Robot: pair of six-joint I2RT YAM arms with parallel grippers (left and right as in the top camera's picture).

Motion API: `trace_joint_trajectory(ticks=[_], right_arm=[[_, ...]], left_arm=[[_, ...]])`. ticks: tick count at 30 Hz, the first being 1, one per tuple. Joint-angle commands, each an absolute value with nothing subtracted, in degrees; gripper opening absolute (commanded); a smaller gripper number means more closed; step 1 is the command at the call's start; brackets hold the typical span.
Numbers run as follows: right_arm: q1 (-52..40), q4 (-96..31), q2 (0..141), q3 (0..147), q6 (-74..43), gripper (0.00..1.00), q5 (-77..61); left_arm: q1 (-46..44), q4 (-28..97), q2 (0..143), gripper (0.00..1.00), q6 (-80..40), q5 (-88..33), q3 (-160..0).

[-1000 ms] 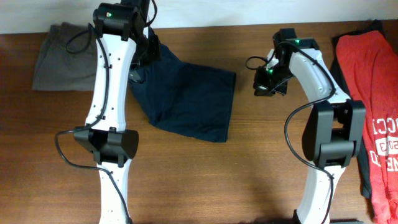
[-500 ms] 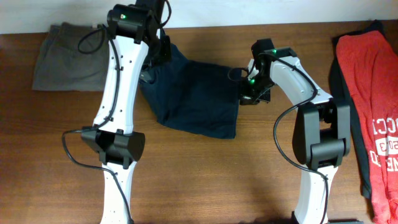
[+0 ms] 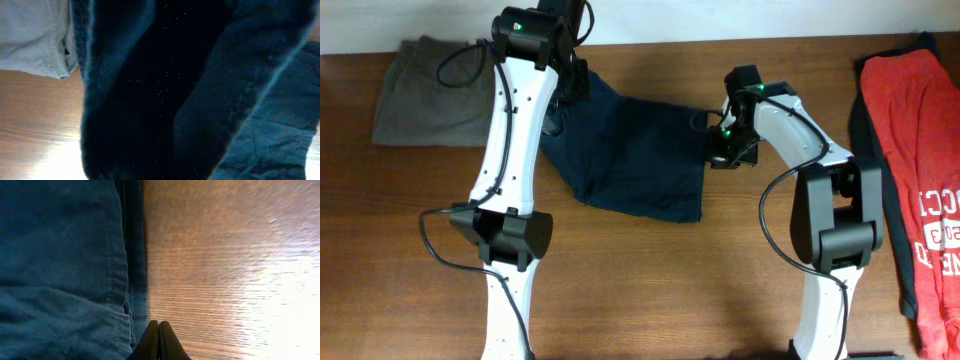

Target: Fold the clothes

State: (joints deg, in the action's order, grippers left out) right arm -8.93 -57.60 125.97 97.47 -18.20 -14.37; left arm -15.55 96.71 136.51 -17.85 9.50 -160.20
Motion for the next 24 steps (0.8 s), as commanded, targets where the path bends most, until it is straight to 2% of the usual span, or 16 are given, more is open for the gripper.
trace_joint_trajectory(ticks=[1, 10, 24], right_arm=[[-9.7, -57.1, 127.2, 96.9, -19.2, 0.04, -13.5], [-10.0, -55.6, 127.4, 96.9, -20.5, 0.04, -13.5], [-13.2, -50.7, 128.4, 96.9, -23.0, 0.04, -15.7]], left_arm=[[-13.9, 96.7, 134.1, 0.01, -16.0, 12.1, -161.3], [-7.9, 96.7, 134.1, 0.01, -11.8, 7.9, -161.3], [-8.5, 96.2, 134.1, 0.01, -15.0, 7.6, -161.3]])
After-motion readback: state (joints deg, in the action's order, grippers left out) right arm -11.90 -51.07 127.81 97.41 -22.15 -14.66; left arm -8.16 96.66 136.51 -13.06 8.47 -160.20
